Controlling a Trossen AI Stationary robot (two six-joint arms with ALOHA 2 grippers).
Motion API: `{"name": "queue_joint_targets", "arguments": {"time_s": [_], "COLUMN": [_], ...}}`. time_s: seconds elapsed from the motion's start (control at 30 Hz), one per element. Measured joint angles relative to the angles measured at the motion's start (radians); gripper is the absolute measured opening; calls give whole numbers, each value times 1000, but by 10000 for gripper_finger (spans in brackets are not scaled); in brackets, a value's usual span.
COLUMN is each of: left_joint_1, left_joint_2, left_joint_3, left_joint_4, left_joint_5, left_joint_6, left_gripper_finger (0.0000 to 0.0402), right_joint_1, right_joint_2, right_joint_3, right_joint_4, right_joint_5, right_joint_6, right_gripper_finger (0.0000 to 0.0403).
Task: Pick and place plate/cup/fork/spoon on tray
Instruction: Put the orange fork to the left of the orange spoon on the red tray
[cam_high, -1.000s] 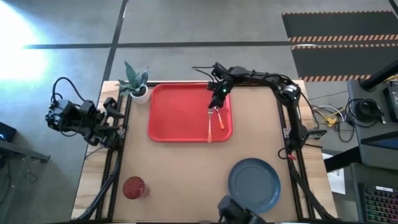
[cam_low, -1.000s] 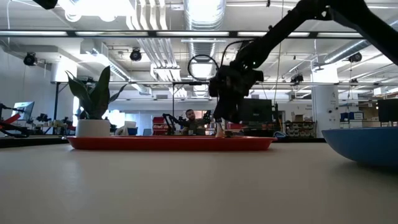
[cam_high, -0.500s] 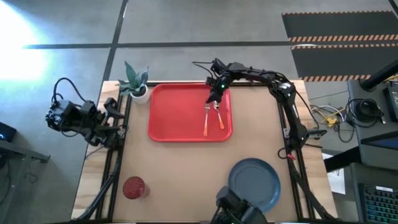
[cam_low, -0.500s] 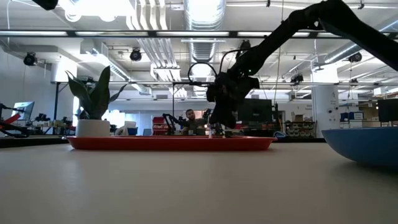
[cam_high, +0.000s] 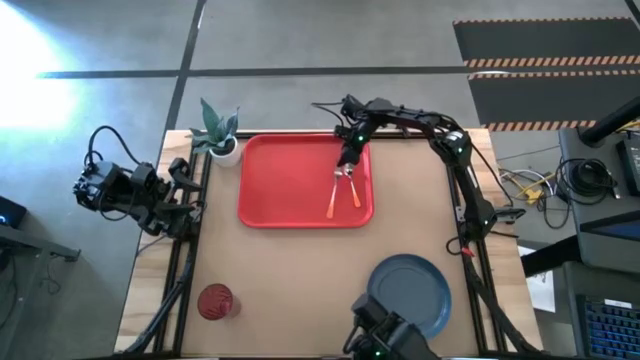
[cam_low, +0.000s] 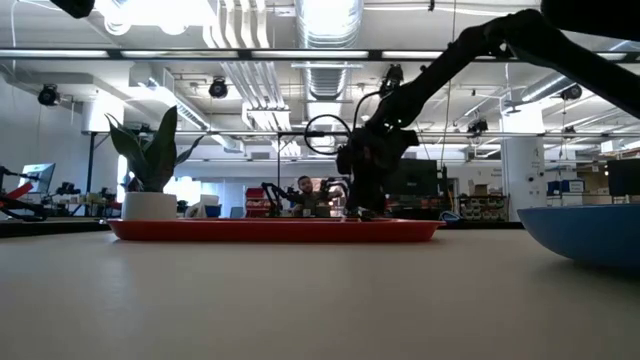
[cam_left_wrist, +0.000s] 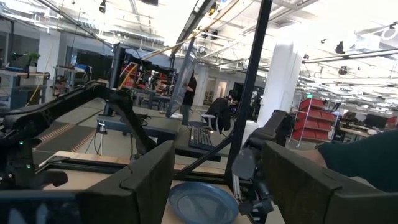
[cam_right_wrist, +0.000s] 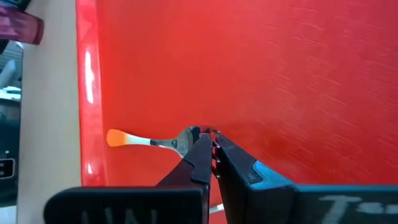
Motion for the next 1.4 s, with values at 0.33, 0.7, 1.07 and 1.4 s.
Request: {"name": "queue_joint_targets", "arguments": {"time_s": [0.33, 0.7, 1.07, 1.4], "left_joint_1": [0, 0, 0, 0], "left_joint_2": [0, 0, 0, 0], "left_joint_3": [0, 0, 0, 0], "left_joint_4": [-5, -4, -4, -4], "left_joint_5": [0, 0, 0, 0], "left_joint_6": [0, 0, 0, 0], "left_gripper_finger": [225, 225, 225, 225], "right_joint_1": [-9, -10, -9, -7], "right_joint_2": [0, 0, 0, -1], "right_joint_3": [22, 24, 23, 23], "right_joint_4": [11, 55, 56, 57], "right_joint_5": [45, 76, 139, 138], "right_joint_6": [17, 91, 88, 88], "right_gripper_finger": [8, 9, 40, 77]}}
